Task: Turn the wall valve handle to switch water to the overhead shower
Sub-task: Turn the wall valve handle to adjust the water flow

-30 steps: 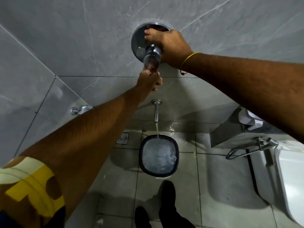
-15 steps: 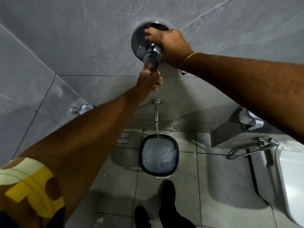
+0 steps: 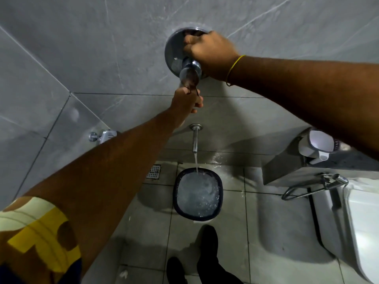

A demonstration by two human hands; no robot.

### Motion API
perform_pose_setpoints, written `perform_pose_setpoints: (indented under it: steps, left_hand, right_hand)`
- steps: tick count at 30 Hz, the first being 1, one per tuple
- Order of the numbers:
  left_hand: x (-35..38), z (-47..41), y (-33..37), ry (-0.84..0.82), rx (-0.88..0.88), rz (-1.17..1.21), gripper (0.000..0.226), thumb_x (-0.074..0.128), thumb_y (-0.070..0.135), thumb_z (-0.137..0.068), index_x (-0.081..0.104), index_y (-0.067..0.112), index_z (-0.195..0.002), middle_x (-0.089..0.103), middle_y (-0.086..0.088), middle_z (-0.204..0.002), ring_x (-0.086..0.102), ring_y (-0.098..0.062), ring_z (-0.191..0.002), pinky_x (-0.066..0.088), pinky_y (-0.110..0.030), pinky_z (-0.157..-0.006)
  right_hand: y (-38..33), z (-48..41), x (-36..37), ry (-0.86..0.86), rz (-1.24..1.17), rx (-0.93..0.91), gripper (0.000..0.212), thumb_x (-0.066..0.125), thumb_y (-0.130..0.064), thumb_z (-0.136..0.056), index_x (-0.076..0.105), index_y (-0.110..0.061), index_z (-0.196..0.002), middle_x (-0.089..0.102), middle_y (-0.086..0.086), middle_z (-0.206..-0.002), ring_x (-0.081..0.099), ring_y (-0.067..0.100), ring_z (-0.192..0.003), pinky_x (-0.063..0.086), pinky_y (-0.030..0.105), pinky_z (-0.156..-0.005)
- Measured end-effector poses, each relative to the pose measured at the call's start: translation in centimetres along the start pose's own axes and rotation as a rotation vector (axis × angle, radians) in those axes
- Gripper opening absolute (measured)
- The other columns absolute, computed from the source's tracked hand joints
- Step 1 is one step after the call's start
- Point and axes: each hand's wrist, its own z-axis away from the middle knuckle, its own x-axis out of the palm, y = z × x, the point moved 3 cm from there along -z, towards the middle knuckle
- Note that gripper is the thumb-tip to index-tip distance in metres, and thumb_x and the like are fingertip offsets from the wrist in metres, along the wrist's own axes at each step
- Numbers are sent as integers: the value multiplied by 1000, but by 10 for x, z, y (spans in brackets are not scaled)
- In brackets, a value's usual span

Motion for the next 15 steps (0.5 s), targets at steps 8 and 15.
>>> perform_pose_setpoints:
  steps: [8, 15]
  left_hand:
    - [2, 4, -1, -4, 22, 21, 25, 61, 7, -94, 62, 6, -118, 71, -7, -96, 72, -17, -83, 55, -33, -74]
    - [-5, 17, -4, -7, 60, -120, 11, 63, 19, -92, 66, 14, -101, 76, -15, -110, 74, -30, -103, 58, -45, -89]
  right_hand:
    - [11, -11, -7, 60, 450, -441, 29, 40, -6, -95, 64, 3, -109, 70, 23, -106, 68, 40, -100, 50, 45, -97]
    - [24, -31, 5, 268, 801, -718, 6, 56, -16, -95, 59, -12, -91, 69, 3, -80, 70, 25, -72, 52, 33, -75]
